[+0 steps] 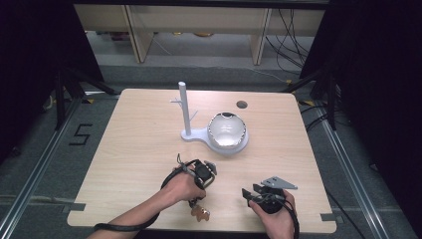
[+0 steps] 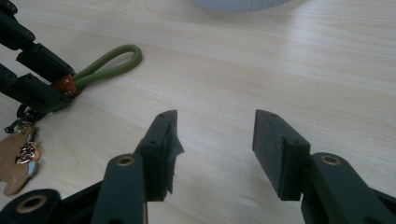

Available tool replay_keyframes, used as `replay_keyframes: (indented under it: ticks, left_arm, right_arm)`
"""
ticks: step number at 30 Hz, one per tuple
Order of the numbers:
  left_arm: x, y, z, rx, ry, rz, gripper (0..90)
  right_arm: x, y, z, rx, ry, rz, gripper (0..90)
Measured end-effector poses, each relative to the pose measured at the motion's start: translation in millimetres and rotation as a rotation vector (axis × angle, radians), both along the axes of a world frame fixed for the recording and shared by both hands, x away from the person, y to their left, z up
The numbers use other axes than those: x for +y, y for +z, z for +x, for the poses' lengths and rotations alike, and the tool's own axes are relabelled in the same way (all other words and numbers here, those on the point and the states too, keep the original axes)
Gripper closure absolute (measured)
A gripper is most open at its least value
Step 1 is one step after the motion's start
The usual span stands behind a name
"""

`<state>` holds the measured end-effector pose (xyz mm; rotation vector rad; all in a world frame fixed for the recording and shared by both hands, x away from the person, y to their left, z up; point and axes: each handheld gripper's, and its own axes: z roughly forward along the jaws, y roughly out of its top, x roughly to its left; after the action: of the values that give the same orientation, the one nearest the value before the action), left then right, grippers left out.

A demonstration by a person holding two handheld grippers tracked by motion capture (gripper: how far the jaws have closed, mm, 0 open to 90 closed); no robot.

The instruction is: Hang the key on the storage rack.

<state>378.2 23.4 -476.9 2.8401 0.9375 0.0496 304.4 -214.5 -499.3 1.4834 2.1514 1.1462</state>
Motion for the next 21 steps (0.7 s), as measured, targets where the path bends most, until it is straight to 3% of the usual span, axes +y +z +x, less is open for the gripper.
replay_keyframes:
  ticks: [2,9,15,17,19,21]
  left_arm:
    - [1.3,0.1,0.3,-0.002,-0.056,0.001,63.6]
    - [4.6,-0.1,-2.5,-0.029,-0.117,-0.023,65.7]
    - [9.6,-1.3,-6.3,-0.054,-0.131,-0.062,66.7]
    - [11.6,-1.5,-7.8,-0.057,-0.125,-0.078,67.0]
    - [13.9,-2.2,-9.2,-0.069,-0.118,-0.099,67.2]
    - [16.4,-2.9,-10.8,-0.075,-0.113,-0.122,67.3]
  right_arm:
    - [0.4,0.0,0.0,0.011,0.001,0.011,51.0]
    - [0.1,0.1,0.0,0.001,-0.003,0.003,51.0]
    - [-1.5,0.4,-0.1,-0.007,-0.012,-0.005,51.2]
    - [0.9,1.3,-2.1,0.020,-0.026,0.022,51.2]
    - [0.8,1.3,-2.1,0.020,-0.026,0.022,51.3]
    - [-1.3,0.6,-0.7,-0.003,-0.013,0.009,51.3]
